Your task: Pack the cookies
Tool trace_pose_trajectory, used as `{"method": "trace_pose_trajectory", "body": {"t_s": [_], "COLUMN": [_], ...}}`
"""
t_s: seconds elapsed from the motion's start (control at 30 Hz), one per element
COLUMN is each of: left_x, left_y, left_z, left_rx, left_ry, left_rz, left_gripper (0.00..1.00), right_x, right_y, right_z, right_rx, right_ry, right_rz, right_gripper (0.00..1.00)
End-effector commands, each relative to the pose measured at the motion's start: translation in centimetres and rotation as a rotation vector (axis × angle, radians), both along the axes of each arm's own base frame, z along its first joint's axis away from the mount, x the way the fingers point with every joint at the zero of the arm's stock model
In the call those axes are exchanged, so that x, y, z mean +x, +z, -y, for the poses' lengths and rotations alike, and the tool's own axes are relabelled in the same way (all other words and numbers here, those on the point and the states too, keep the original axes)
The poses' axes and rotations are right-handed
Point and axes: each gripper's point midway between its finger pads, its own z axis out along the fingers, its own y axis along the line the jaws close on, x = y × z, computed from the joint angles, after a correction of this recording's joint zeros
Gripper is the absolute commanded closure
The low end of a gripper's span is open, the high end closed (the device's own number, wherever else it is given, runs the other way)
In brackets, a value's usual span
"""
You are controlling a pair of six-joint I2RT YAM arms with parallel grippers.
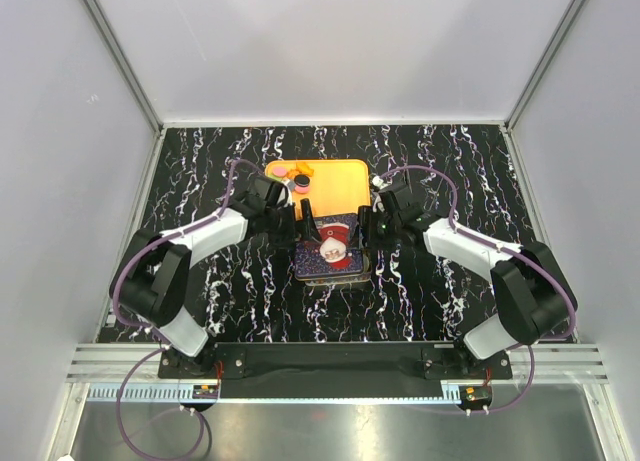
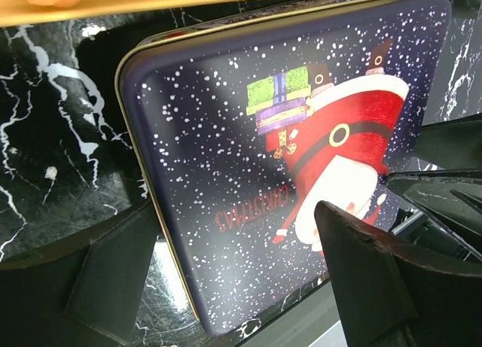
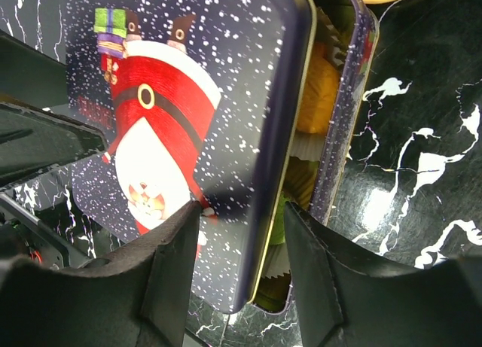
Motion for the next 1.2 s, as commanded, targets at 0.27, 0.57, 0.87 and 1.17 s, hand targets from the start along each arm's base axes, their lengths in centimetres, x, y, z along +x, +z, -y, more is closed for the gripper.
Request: {"method": "trace_pose_trajectory", "body": {"t_s": [0.27,0.57,0.87,1.17], "left_x": [1.4,1.4,1.3,1.4], "left_y": [2.3,3.1,3.3,3.7], "left_z": [2.0,2.3,2.8,3.4], "left_rx": [-0.038,-0.028,-0.024,-0.019], "left_ry": [-0.044,-0.049,-0.063,-0.073], "left_rz": [0.072,0.090,0.087,0.087], "left_gripper": [0.12,0.12,0.12,0.12], "right_x": [1.7,1.7,1.7,1.7], "right_y": [2.4,3.0,3.4,3.9], "right_z": [-1.0,-1.1,-0.9,-0.7], "right_rx": [0.041,0.035,0.030,0.022], "right_ry": [0.002,0.002,-0.004,-0.009], "right_rz": [0.066,0.079,0.083,0.085], "right_gripper": [0.48,0.48,0.48,0.48]}}
